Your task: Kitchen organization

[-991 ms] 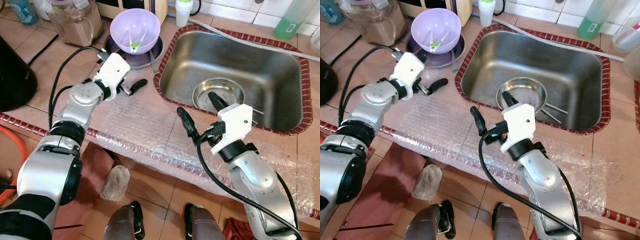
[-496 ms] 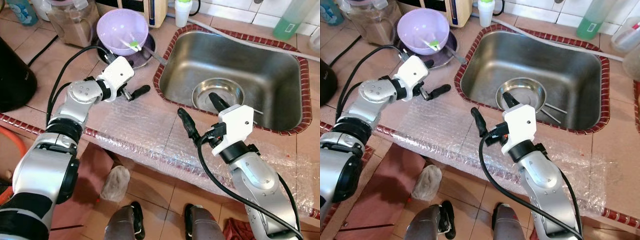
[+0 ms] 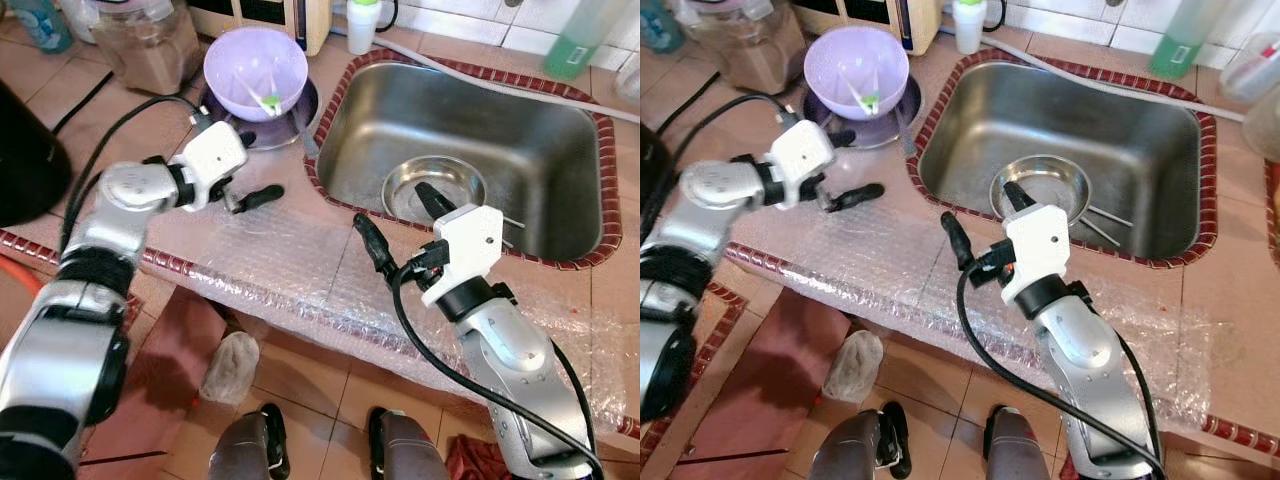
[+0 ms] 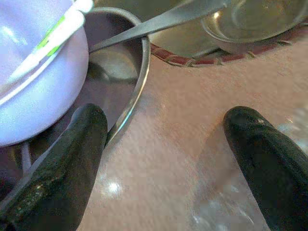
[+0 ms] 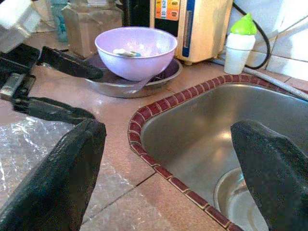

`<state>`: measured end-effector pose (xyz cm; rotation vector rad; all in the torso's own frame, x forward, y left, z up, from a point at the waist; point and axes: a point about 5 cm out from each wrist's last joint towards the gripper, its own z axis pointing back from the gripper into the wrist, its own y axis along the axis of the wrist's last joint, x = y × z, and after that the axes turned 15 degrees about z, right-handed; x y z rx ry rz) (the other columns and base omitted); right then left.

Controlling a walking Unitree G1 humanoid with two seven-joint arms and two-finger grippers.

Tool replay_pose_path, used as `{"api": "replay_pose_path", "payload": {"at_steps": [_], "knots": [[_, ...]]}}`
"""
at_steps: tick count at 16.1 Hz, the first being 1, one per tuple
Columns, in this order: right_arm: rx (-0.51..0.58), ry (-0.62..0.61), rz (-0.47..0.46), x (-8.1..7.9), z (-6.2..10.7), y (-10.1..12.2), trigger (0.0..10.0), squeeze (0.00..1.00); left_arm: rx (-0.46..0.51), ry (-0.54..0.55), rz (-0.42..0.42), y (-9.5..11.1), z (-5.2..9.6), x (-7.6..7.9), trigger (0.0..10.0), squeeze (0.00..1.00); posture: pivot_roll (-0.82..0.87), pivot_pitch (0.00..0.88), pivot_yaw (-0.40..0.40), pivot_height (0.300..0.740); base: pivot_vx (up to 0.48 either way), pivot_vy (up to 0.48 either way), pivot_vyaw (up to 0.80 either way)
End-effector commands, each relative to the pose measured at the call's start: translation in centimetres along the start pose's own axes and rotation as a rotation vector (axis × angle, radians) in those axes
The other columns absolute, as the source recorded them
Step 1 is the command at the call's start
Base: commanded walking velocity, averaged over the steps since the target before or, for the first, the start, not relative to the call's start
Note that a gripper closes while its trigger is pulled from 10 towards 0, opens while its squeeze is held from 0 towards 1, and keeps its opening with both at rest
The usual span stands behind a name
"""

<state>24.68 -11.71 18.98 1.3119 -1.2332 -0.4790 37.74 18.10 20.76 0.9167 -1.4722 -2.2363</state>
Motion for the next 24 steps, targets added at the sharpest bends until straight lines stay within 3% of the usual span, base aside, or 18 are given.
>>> {"api": "replay_pose_path", "payload": {"at_steps": [1,9,14,17,19,20,24], "knots": [[0.007,0.009,-0.004,-0.2,0.0,0.0,10.0,0.00,-0.071,-0.043,0.031,-1.6,0.5,0.5,10.0,0.00,-0.19,0.197,0.070,0.740,0.000,0.000,0.00],[0.026,0.019,-0.011,-0.3,-0.9,-0.4,10.0,0.00,-0.074,-0.150,0.082,-0.7,4.1,2.4,10.0,0.00,-0.14,0.170,0.059,0.740,0.000,0.000,0.00],[0.037,0.029,-0.015,-0.6,-1.4,-0.6,10.0,0.00,-0.104,-0.229,0.147,-0.4,5.9,4.2,10.0,0.00,-0.12,0.159,0.052,0.740,0.000,0.000,0.00],[0.041,0.031,-0.015,-0.6,-1.6,-0.7,10.0,0.00,-0.110,-0.222,0.154,-0.2,6.2,4.4,10.0,0.00,-0.11,0.156,0.052,0.740,0.000,0.000,0.00],[0.042,0.030,-0.014,-0.6,-1.7,-0.8,10.0,0.00,-0.090,-0.168,0.135,0.0,6.1,4.0,10.0,0.00,-0.11,0.149,0.054,0.740,0.000,0.000,0.00],[0.043,0.029,-0.013,-0.6,-1.7,-0.8,10.0,0.00,-0.056,-0.074,0.093,0.1,5.6,3.1,10.0,0.00,-0.11,0.147,0.054,0.740,0.000,0.000,0.00],[0.052,0.022,-0.004,-0.5,-2.1,-0.9,10.0,0.00,0.073,0.162,0.098,0.3,5.0,1.6,10.0,0.00,-0.11,0.128,0.046,0.740,0.000,0.000,0.00]]}}
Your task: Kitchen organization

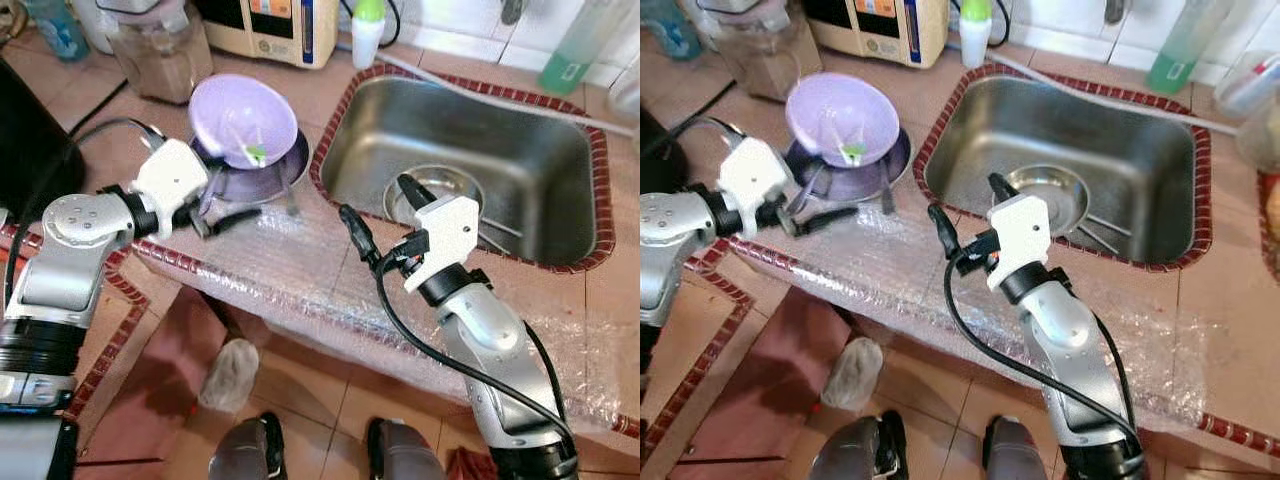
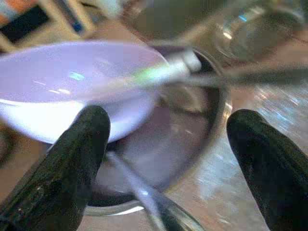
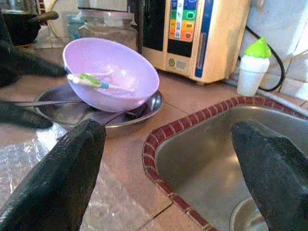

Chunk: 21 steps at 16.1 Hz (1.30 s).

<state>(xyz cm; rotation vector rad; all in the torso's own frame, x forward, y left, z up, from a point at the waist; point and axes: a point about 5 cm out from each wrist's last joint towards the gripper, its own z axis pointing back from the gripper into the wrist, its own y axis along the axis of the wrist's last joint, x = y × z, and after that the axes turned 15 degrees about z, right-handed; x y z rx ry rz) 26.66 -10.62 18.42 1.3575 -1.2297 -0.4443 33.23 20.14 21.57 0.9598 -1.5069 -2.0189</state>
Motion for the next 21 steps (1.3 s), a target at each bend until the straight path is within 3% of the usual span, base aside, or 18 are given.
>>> {"api": "replay_pose_path", "payload": {"at_steps": [1,3,7,10,11,13,15,16,17,18,19,20,21], "knots": [[0.007,0.001,0.006,0.0,0.0,0.0,10.0,0.00,0.032,0.044,-0.021,0.3,0.3,-0.3,10.0,0.00,-0.11,0.123,0.042,0.740,0.000,0.000,0.00],[0.012,0.002,0.011,0.2,-0.2,0.0,10.0,0.00,0.088,0.080,-0.016,0.7,0.3,-0.2,10.0,0.00,-0.11,0.115,0.036,0.740,0.000,0.000,0.00],[0.027,0.016,0.015,0.2,-0.9,-0.2,10.0,0.00,0.126,0.149,0.029,-0.7,1.3,0.8,10.0,0.00,-0.09,0.096,0.019,0.740,0.000,0.000,0.00],[0.030,0.024,0.012,0.3,-1.2,-0.3,10.0,0.00,0.257,0.274,0.046,0.0,1.5,1.3,10.0,0.00,-0.06,0.086,0.004,0.740,0.000,0.000,0.00],[0.032,0.026,0.010,0.3,-1.5,-0.5,10.0,0.00,0.345,0.343,0.050,0.4,1.2,2.2,10.0,0.00,-0.05,0.082,-0.001,0.740,0.000,0.000,0.00],[0.030,0.020,0.006,0.4,-1.6,-0.8,10.0,0.00,0.407,0.410,0.057,0.0,0.9,3.9,10.0,0.00,-0.04,0.079,-0.007,0.740,0.000,0.000,0.00],[0.002,-0.017,-0.016,0.4,-1.5,-1.5,10.0,0.00,0.471,0.495,0.158,-1.0,1.0,5.7,10.0,0.00,-0.02,0.072,-0.019,0.740,0.000,0.000,0.00],[-0.015,-0.035,-0.022,0.4,-1.4,-2.0,10.0,0.00,0.478,0.534,0.198,-1.6,1.0,6.1,10.0,0.25,-0.01,0.061,-0.026,0.740,0.000,0.000,0.00],[-0.025,-0.045,-0.023,0.3,-1.4,-2.3,10.0,0.00,0.473,0.539,0.195,-1.8,0.9,6.3,10.0,0.28,0.00,0.058,-0.028,0.740,0.000,0.000,0.00],[-0.055,-0.072,-0.040,0.1,-1.2,-3.2,10.0,0.00,0.466,0.536,0.168,-2.3,0.8,6.9,10.0,1.00,0.03,0.033,-0.041,0.740,0.000,0.000,0.00],[-0.084,-0.091,-0.067,-0.3,-1.3,-4.0,10.0,0.00,0.457,0.533,0.122,-2.7,0.7,7.0,10.0,0.96,0.04,0.013,-0.051,0.740,0.000,0.000,0.00],[-0.084,-0.081,-0.072,-0.4,-1.4,-4.2,10.0,0.00,0.440,0.527,0.063,-2.8,0.5,6.9,10.0,0.84,0.06,0.001,-0.042,0.740,0.000,0.000,0.00],[-0.080,-0.071,-0.078,-0.4,-1.6,-4.4,10.0,0.00,0.443,0.526,0.043,-2.5,0.1,6.7,10.0,0.05,0.07,0.020,-0.040,0.740,0.000,0.000,0.00]]}}
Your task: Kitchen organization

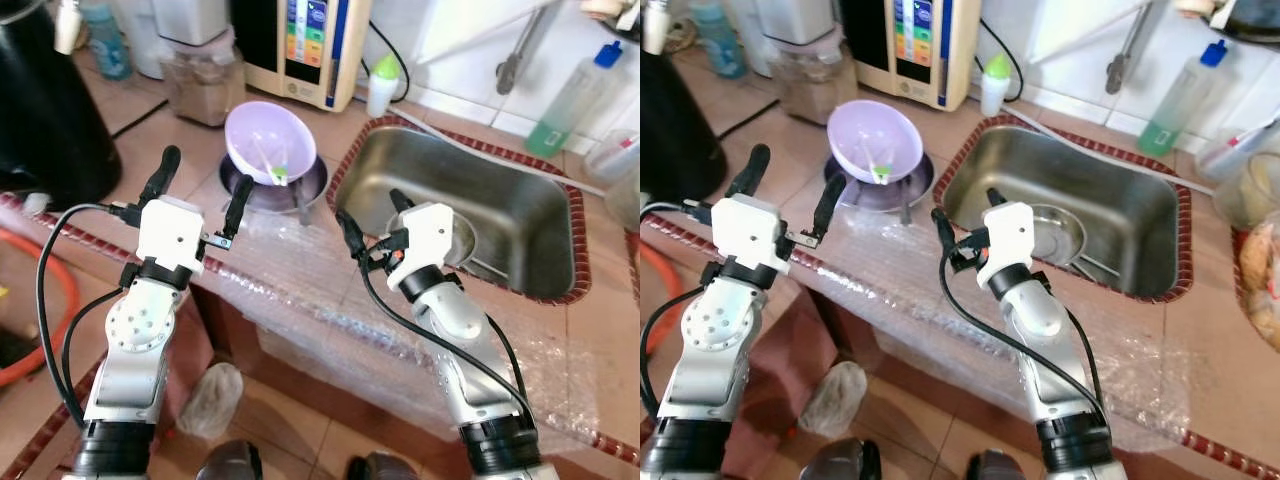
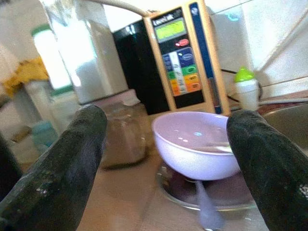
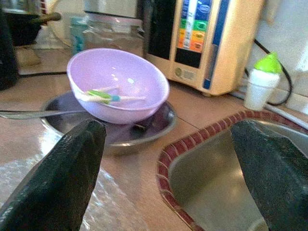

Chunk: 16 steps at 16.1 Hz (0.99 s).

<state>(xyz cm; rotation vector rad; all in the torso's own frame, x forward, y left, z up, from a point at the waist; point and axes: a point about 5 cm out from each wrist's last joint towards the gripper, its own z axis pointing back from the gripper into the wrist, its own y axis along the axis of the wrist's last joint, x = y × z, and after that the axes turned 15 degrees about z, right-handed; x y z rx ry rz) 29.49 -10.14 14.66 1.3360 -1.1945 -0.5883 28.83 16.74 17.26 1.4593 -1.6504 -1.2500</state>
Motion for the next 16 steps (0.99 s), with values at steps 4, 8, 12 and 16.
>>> {"api": "replay_pose_path", "payload": {"at_steps": [4,8,12,16], "knots": [[-0.036,-0.052,-0.045,1.0,1.1,-1.2,10.0,0.00,-0.021,-0.120,-0.044,-1.6,-0.4,1.9,10.0,0.00,0.03,0.015,-0.027,0.740,0.000,0.000,0.00],[-0.028,-0.096,-0.046,1.4,1.2,-0.8,10.0,0.00,-0.073,-0.196,0.006,-3.3,-1.5,3.8,10.0,0.00,0.00,0.029,-0.009,0.740,0.000,0.000,0.00],[-0.025,-0.066,-0.033,1.1,2.6,-0.3,10.0,0.00,-0.056,-0.221,-0.019,-3.5,-4.1,4.1,10.0,0.00,-0.06,0.084,0.021,0.740,0.000,0.000,0.00],[-0.058,-0.079,-0.017,1.0,4.3,-0.2,10.0,0.00,-0.091,-0.215,-0.051,-4.1,-5.5,2.9,10.0,0.00,-0.11,0.107,0.039,0.740,0.000,0.000,0.00]]}}
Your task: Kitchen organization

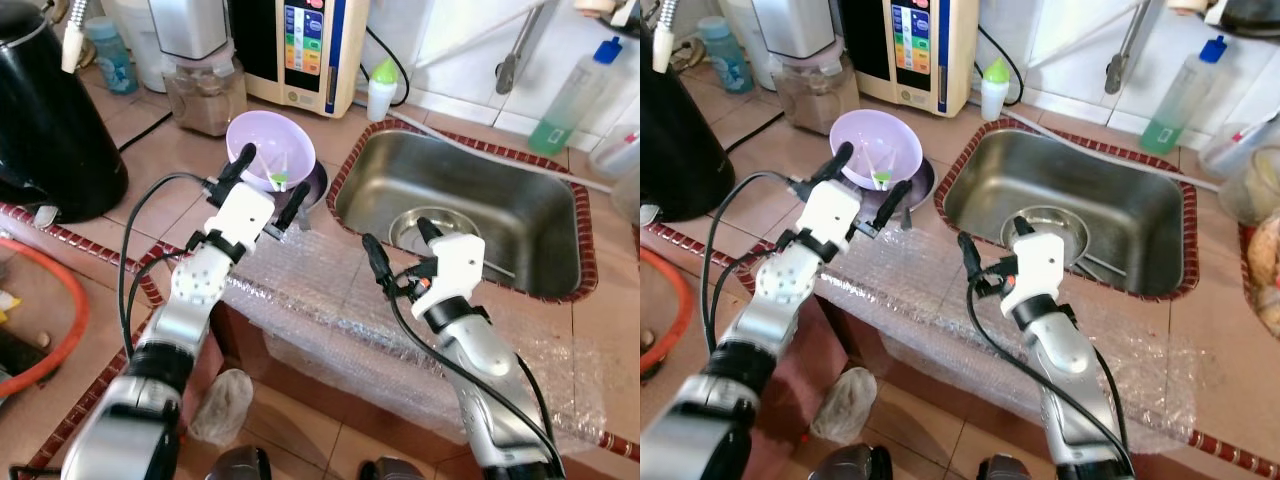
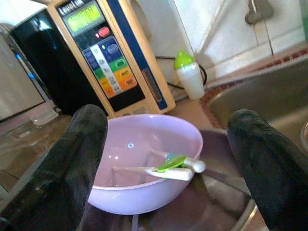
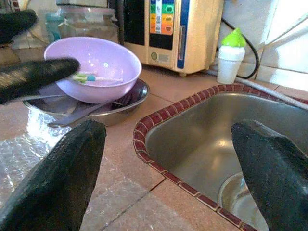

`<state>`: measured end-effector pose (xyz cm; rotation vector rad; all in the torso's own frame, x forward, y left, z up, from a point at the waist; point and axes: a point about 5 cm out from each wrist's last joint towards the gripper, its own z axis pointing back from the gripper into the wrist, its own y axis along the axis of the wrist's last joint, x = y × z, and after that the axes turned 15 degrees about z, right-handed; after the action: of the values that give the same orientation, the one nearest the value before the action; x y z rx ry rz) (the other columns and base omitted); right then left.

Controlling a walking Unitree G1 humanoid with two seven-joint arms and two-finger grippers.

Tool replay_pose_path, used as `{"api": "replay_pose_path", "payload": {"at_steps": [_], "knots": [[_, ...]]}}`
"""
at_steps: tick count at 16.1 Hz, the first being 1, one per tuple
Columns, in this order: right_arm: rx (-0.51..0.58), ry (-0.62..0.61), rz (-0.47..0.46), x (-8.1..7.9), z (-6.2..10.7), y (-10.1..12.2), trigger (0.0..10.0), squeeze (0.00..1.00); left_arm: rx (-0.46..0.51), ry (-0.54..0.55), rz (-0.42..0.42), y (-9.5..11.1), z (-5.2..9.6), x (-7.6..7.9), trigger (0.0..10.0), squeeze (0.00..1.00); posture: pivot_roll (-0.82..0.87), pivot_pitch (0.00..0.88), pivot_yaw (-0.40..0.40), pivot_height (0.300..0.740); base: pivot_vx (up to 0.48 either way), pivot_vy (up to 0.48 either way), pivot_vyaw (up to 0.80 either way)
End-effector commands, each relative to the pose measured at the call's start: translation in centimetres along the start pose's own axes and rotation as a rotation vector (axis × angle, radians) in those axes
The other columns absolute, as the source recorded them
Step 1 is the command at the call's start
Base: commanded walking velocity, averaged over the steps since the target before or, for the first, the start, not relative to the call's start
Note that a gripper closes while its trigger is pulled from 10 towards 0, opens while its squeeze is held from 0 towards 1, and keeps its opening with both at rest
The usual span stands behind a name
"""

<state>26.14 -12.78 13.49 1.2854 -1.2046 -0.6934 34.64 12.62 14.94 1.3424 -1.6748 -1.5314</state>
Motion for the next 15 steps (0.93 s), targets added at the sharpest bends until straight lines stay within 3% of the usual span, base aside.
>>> {"api": "replay_pose_path", "payload": {"at_steps": [1,2,6,11,15], "knots": [[0.010,-0.008,0.013,0.2,0.1,0.5,10.0,0.00,0.000,0.000,-0.015,0.0,-0.2,-0.3,4.0,0.00,-0.12,0.108,0.042,0.740,0.000,0.000,0.00],[0.010,-0.013,0.016,0.3,0.1,0.7,10.0,0.00,-0.020,-0.011,-0.007,-0.2,-0.5,-0.5,0.0,0.00,-0.12,0.109,0.045,0.740,0.000,0.000,0.00],[0.006,0.023,0.009,0.2,0.2,0.9,10.0,0.00,-0.094,-0.056,0.025,-1.1,-1.1,-0.2,0.0,0.00,-0.14,0.099,0.049,0.740,0.000,0.000,0.00],[0.001,0.216,-0.041,-2.1,0.1,0.9,10.0,0.00,-0.118,-0.049,0.044,-1.5,-1.4,-0.1,0.0,0.00,-0.12,0.088,0.038,0.740,0.000,0.000,0.00],[-0.014,0.279,-0.050,-2.7,-0.4,0.7,10.0,0.00,-0.121,-0.018,0.051,-1.7,-1.2,-0.8,0.0,0.00,-0.09,0.078,0.018,0.740,0.000,0.000,0.00]]}}
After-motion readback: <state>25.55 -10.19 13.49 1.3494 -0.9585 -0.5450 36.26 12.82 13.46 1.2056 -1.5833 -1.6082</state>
